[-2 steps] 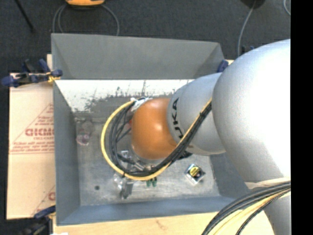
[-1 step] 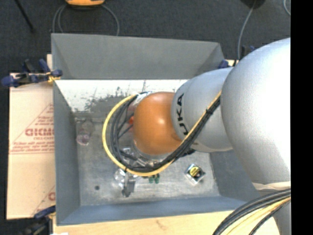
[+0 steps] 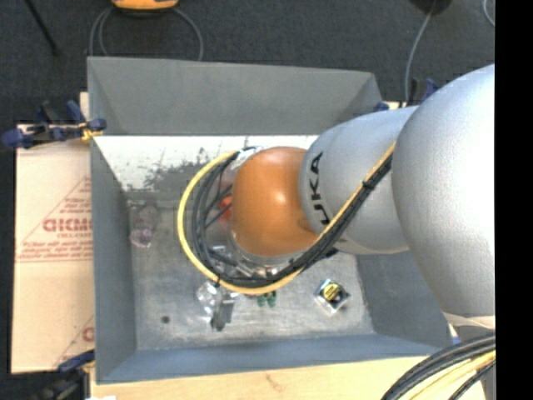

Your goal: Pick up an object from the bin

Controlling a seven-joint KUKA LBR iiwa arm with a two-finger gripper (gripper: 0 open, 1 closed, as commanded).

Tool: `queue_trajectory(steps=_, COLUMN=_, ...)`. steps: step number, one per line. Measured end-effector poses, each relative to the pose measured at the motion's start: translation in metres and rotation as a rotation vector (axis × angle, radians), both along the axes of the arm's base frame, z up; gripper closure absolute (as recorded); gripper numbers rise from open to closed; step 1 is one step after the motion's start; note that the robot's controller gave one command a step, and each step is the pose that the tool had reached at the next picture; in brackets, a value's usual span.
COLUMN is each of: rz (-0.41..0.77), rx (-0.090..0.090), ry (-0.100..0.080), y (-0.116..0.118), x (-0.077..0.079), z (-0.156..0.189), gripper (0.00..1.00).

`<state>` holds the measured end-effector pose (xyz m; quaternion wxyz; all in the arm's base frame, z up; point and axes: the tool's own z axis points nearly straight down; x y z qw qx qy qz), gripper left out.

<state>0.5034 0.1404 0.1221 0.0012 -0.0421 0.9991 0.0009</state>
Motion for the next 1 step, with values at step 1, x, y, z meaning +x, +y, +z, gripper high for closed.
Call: queue_trajectory(steps=1, rz=-0.004, rx=0.000, ry=-0.001, y=-0.0004, x=0.0009, z=0.0364, gripper=1.00)
